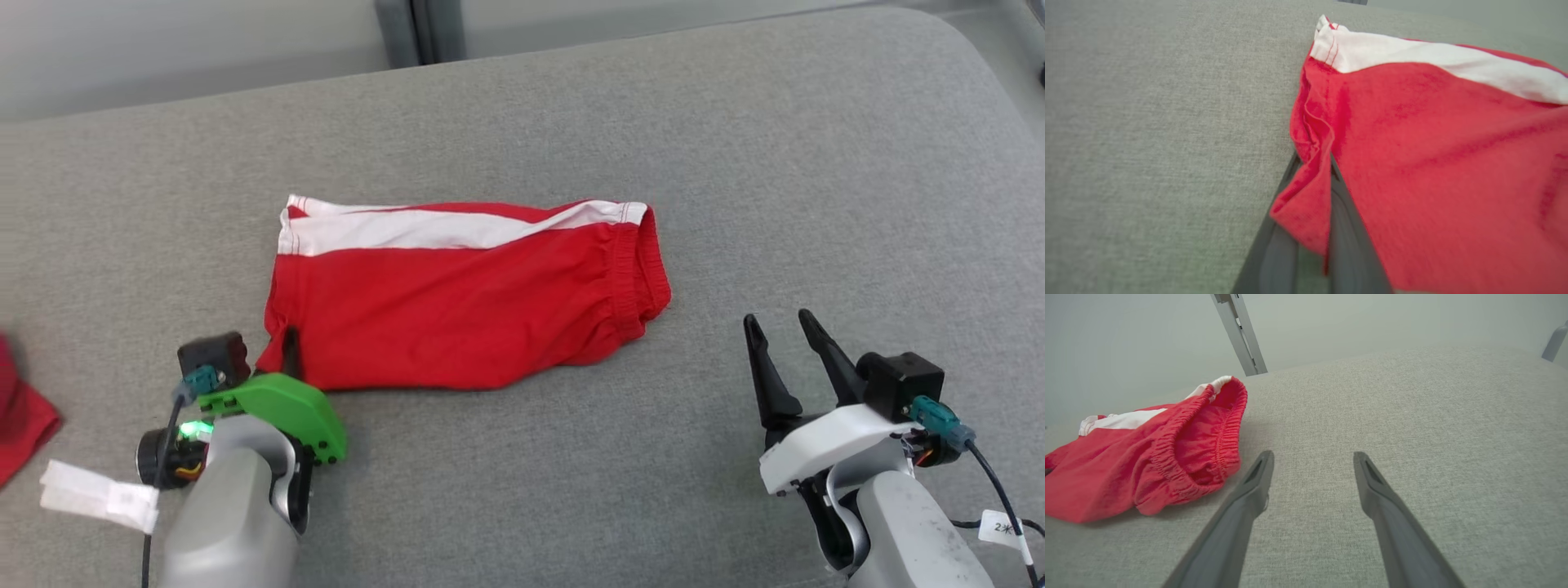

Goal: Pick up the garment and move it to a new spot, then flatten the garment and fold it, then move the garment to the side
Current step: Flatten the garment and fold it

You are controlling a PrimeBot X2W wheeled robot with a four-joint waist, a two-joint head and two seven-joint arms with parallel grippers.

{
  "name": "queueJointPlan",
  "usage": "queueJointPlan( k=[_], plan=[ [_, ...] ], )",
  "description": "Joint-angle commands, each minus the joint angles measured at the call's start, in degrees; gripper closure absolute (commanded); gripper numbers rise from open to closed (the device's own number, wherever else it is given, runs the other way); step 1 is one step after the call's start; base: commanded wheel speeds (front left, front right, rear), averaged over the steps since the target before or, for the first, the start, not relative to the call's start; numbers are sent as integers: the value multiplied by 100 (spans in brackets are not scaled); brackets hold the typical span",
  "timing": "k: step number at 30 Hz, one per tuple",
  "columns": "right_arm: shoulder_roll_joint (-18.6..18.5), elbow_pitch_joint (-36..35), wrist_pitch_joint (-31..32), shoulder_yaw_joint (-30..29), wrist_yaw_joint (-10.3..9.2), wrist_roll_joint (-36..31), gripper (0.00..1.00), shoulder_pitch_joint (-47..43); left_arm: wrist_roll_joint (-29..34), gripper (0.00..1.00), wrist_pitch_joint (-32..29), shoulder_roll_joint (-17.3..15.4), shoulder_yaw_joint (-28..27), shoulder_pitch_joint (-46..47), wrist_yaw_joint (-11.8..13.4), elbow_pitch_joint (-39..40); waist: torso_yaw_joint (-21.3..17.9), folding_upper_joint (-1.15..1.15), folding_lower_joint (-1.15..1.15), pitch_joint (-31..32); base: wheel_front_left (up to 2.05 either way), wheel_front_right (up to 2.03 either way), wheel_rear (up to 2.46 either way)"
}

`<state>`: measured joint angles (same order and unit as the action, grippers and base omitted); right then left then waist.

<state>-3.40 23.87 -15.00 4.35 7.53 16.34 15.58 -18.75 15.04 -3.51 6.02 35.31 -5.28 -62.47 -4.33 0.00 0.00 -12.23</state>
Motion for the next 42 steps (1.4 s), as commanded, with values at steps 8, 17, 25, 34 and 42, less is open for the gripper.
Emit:
queueJointPlan(
  k=[8,17,25,34,42],
  plan=[
    [-85,25,-26,190,-8,-283,0,-64,-213,0,17,50,58,-1193,317,1307,643,0,0,328,0,0,0],
    [-7,278,-25,639,-8,-560,0,621,-785,0,18,50,887,-1733,694,2289,1021,0,0,277,0,0,0],
    [37,1651,-25,281,-8,-881,0,1250,-941,0,18,51,1346,-1683,894,2553,1321,0,0,23,0,0,0],
    [36,2229,-11,734,-8,210,0,1367,-875,0,18,51,1449,-1553,976,2769,1433,0,0,-232,0,0,0],
    [76,2331,23,1462,-3,1491,63,1347,-815,0,18,51,1486,-1484,997,2906,1526,0,0,-334,0,0,0]
  ],
)
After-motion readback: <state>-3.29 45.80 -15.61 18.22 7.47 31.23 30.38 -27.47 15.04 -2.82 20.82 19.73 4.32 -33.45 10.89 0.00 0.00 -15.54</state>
